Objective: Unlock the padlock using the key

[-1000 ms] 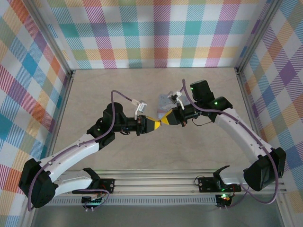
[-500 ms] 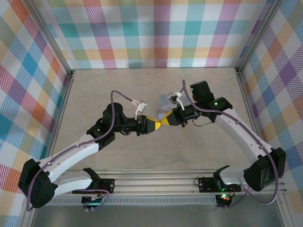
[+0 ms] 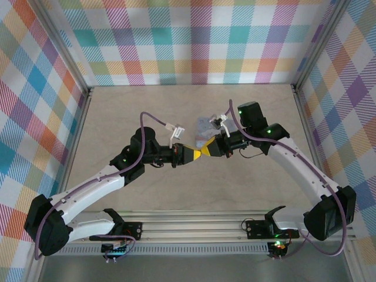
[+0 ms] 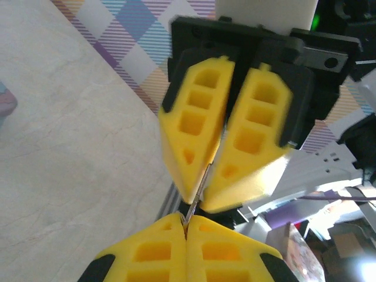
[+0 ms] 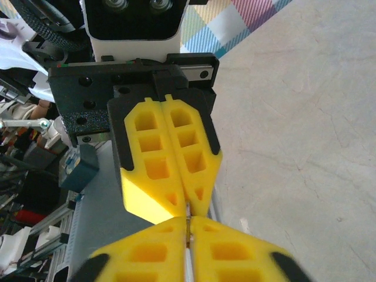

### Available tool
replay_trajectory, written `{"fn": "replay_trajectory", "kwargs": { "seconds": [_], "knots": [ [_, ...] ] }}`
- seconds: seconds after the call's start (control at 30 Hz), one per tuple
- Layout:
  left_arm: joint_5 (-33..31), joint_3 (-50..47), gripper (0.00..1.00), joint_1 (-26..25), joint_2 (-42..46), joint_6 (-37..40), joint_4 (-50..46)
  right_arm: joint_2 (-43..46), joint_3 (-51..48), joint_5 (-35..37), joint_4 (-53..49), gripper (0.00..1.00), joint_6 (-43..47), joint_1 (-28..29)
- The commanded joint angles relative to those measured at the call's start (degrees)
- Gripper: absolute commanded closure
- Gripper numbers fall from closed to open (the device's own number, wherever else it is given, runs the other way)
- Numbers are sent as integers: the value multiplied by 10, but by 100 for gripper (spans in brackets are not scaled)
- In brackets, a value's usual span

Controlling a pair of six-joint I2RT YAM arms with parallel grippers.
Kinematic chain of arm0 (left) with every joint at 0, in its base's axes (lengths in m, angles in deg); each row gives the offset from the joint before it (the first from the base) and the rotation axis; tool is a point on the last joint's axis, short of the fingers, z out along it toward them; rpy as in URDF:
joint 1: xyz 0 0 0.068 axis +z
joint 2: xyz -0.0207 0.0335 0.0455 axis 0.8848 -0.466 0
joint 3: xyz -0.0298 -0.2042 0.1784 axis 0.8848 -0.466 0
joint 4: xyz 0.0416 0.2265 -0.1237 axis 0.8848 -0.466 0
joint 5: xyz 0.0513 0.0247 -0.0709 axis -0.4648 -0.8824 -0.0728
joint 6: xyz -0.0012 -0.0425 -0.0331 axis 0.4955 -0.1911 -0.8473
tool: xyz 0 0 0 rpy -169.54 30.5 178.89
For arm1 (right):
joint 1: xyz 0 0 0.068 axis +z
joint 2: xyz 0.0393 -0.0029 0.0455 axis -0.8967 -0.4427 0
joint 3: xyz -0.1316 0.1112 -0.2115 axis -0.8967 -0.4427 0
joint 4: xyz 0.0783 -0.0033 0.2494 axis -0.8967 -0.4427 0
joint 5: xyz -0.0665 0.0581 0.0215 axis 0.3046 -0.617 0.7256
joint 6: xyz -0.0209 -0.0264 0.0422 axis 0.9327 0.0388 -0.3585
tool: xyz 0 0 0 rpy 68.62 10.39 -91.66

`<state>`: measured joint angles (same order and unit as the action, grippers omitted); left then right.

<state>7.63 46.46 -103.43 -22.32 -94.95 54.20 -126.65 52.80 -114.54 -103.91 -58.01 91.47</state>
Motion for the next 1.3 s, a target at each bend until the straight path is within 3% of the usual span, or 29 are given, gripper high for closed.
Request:
{"fn": "replay_trajectory", "kwargs": {
  "seconds": [0.0,0.07,0.17,0.33,0.5,0.63,0.93,1.13,1.23,1.27],
  "knots": [
    [-39,-2,100,-10,14,4,-1,21,-19,45,81,57,-94,3],
    [-59,-16,100,-10,21,-11,6,35,-31,102,116,46,-151,3],
    [-83,-41,100,-9,32,-49,42,60,-78,150,202,40,-241,3],
    [-85,-55,100,-9,33,-97,75,78,-142,162,308,38,-349,5],
    [-87,-49,100,-10,28,-116,72,71,-154,162,338,42,-373,25],
    [-72,-50,100,-9,17,-129,93,61,-154,157,352,52,-375,40],
    [-60,-49,100,-10,15,-120,85,52,-146,153,351,100,-358,41],
    [-52,-40,100,-9,22,-88,49,55,-135,169,313,100,-325,41],
    [-49,-35,100,-10,24,-79,38,61,-126,198,285,77,-317,40],
    [-48,-35,100,-10,24,-78,36,63,-126,199,285,73,-317,41]
  ]
}}
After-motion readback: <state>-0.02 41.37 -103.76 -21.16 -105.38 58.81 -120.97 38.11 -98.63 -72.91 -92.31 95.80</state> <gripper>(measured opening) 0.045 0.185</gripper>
